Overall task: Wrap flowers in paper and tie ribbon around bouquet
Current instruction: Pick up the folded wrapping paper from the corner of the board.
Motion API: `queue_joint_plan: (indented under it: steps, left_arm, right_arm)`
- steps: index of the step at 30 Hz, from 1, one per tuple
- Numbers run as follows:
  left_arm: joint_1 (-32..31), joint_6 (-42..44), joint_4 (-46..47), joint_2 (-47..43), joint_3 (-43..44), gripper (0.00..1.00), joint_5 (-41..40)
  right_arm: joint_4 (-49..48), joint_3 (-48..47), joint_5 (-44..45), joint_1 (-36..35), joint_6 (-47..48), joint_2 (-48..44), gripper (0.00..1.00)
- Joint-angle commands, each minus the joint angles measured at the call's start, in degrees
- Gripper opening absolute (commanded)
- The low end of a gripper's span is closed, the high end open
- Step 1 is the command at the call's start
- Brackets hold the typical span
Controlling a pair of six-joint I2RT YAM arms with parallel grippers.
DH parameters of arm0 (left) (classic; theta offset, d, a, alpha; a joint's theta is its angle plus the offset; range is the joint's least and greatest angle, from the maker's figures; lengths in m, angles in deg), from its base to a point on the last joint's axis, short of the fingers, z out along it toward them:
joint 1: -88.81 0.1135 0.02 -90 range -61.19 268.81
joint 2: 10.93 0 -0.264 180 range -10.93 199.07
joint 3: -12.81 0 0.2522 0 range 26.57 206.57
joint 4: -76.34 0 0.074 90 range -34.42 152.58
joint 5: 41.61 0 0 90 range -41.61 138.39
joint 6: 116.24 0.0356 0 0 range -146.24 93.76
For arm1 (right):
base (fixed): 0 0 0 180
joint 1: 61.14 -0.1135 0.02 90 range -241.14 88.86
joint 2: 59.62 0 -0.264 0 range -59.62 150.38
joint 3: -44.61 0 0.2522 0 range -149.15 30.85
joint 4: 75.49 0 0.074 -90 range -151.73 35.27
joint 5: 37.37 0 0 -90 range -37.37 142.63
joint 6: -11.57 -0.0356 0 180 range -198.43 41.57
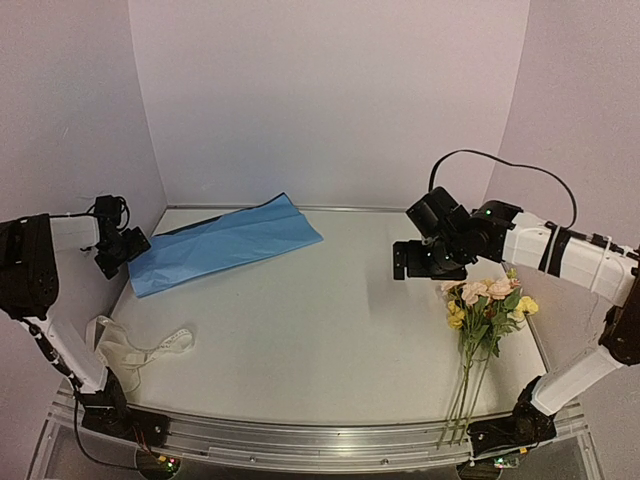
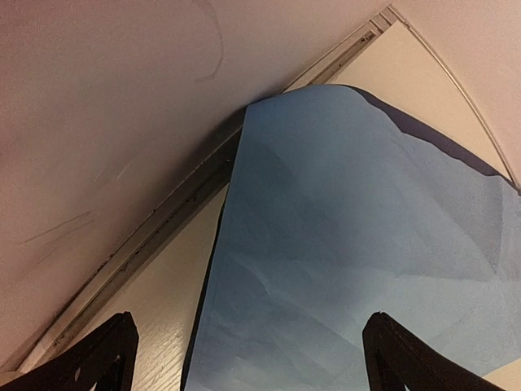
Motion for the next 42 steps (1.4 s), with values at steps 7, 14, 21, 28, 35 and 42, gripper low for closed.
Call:
queue_joint_plan:
  steps: [7, 14, 21, 28, 35, 42]
  left_arm:
    - [1.84, -2.74, 14.75, 4.47, -4.04, 0.99, 11.55]
    - [2.02, -3.84, 21.09, 5.19, -6.17, 0.68, 16.57]
    - [1.81, -2.95, 29.76, -1.34, -11.91, 0.16, 26.93]
    - [-8.73, 6.98, 29.41, -13.88, -12.62, 0.0, 34.84]
    - [-25.16, 19.45, 15.99, -16.87, -6.76, 0.0, 33.84]
    - [-42.65, 25.41, 7.57, -13.6, -1.3, 0.0, 28.19]
  right_arm:
    - [-2.97, 1.56, -0.99, 0.79, 1.66, -0.44, 0.98]
    - [-3.33, 2.4, -0.99, 0.81, 0.87, -0.73, 0.98]
    - [-3.33, 1.88, -0.68, 0.8, 0.36, -0.19, 0.98]
    - [-3.33, 0.48, -0.44, 1.05, -1.01, 1.78, 0.98]
    - [-3.34, -1.52, -6.49, 3.19, -6.56, 5.45, 0.98]
    - [-3.86, -2.3, -13.59, 5.93, -12.01, 8.3, 0.98]
